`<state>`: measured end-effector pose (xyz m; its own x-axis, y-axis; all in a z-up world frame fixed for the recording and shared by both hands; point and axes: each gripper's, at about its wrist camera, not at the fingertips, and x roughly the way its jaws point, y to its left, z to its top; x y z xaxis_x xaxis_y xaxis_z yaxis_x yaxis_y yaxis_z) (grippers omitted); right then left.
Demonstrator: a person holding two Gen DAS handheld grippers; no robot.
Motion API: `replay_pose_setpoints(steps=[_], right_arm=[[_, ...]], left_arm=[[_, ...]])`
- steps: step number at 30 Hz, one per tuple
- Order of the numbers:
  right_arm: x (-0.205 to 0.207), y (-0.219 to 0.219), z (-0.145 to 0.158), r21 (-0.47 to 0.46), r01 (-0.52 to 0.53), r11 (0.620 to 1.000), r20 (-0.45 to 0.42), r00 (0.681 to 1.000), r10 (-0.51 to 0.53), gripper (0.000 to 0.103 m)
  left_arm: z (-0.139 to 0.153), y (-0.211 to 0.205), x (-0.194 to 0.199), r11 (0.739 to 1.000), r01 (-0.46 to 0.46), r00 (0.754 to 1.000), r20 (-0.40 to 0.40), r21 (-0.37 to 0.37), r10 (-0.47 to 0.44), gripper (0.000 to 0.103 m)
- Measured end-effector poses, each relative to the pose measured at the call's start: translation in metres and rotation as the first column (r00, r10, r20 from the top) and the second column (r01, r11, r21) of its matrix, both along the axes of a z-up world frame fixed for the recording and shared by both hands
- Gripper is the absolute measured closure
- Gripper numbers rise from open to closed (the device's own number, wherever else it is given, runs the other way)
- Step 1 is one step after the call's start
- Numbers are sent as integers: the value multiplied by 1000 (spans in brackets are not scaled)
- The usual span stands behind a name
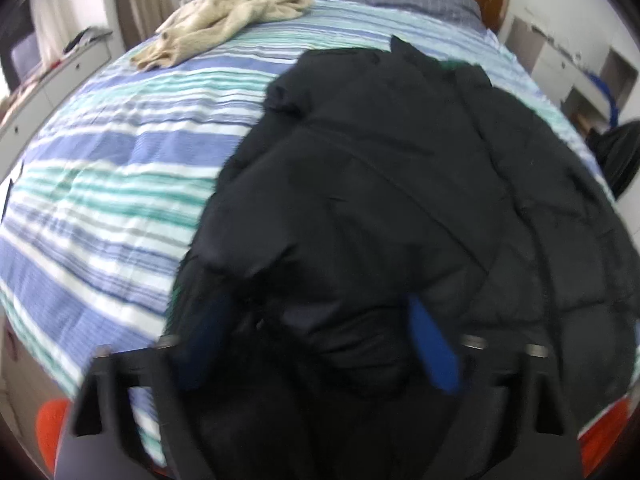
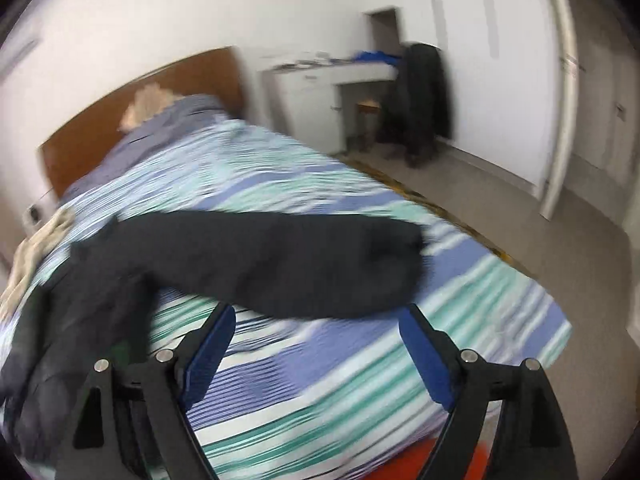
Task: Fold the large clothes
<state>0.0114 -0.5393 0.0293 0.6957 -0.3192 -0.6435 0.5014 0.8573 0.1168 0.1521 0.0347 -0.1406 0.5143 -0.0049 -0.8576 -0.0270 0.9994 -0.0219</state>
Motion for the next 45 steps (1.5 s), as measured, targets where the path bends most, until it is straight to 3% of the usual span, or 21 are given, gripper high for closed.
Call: replay_pose_setpoints(steps=[1, 2, 3, 4, 6, 11, 15, 17, 18, 20, 23, 26, 29, 31, 34, 37, 39, 40, 42, 45], right_arm=[[2, 15, 0, -10, -41, 999, -1, 999, 41, 17], [6, 34, -1, -19, -94, 995, -5, 996, 94, 17], [7, 44, -2, -22, -124, 992, -7, 992, 124, 17], [8, 55, -4, -23, -154, 988, -9, 988, 154, 17], [11, 74, -6, -19, -203, 979, -16, 979, 203, 17], [16, 100, 0, -52, -274, 960, -10, 962, 274, 17], [19, 106, 4, -56, -297, 953, 2, 955, 298, 17], [21, 111, 3, -49, -306, 951, 1, 952, 306, 17], [23, 114, 2, -42, -315, 948, -3, 949, 315, 17], [25, 122, 2, -34, -335, 942, -9, 942, 335, 17], [27, 137, 2, -31, -377, 926, -22, 926, 377, 17], [26, 147, 2, -23, -411, 912, -35, 912, 410, 17], [22, 149, 2, -29, -423, 906, -52, 906, 421, 17], [19, 145, 0, -23, -417, 909, -62, 908, 415, 17], [22, 128, -8, 20, -384, 923, -79, 920, 384, 17], [28, 105, -25, 130, -346, 929, -96, 929, 359, 17], [33, 88, -36, 205, -314, 927, -101, 935, 339, 17], [36, 82, -41, 237, -305, 922, -105, 936, 337, 17], [41, 69, -52, 320, -301, 898, -103, 931, 349, 17], [48, 60, -69, 412, -321, 853, -100, 914, 393, 17]], left_arm=[[2, -4, 0, 999, -12, 1000, 8, 36, 12, 62], [7, -4, -2, 998, -22, 1000, 21, 57, 21, 78], [14, -2, -4, 999, -16, 1000, 24, 43, 15, 90], [20, 3, -6, 1000, -15, 1000, 27, 19, 15, 93], [42, 23, -12, 999, -37, 997, 63, -6, 38, 94], [101, 102, -22, 986, -143, 977, 171, 85, 127, 94], [123, 181, -22, 930, -297, 941, 230, 216, 247, 94], [118, 216, -17, 891, -362, 924, 235, 275, 303, 93], [109, 237, -11, 859, -398, 913, 231, 323, 337, 93], [88, 265, 0, 822, -428, 903, 199, 376, 380, 93], [48, 299, 17, 808, -442, 893, 103, 389, 439, 93], [22, 315, 24, 752, -475, 864, 80, 457, 497, 90], [22, 324, 20, 727, -525, 832, 88, 441, 548, 65], [30, 323, 9, 749, -546, 827, 96, 376, 554, 47], [44, 300, -16, 802, -509, 858, 117, 312, 500, 37], [57, 261, -40, 898, -395, 919, 103, 194, 382, 23], [61, 222, -59, 968, -248, 966, 80, 48, 244, 17], [61, 205, -66, 983, -183, 981, 70, -6, 183, 10], [55, 161, -77, 996, -34, 998, 50, -83, 38, 7], [39, 107, -82, 990, 95, 995, 12, -107, -94, 7]])
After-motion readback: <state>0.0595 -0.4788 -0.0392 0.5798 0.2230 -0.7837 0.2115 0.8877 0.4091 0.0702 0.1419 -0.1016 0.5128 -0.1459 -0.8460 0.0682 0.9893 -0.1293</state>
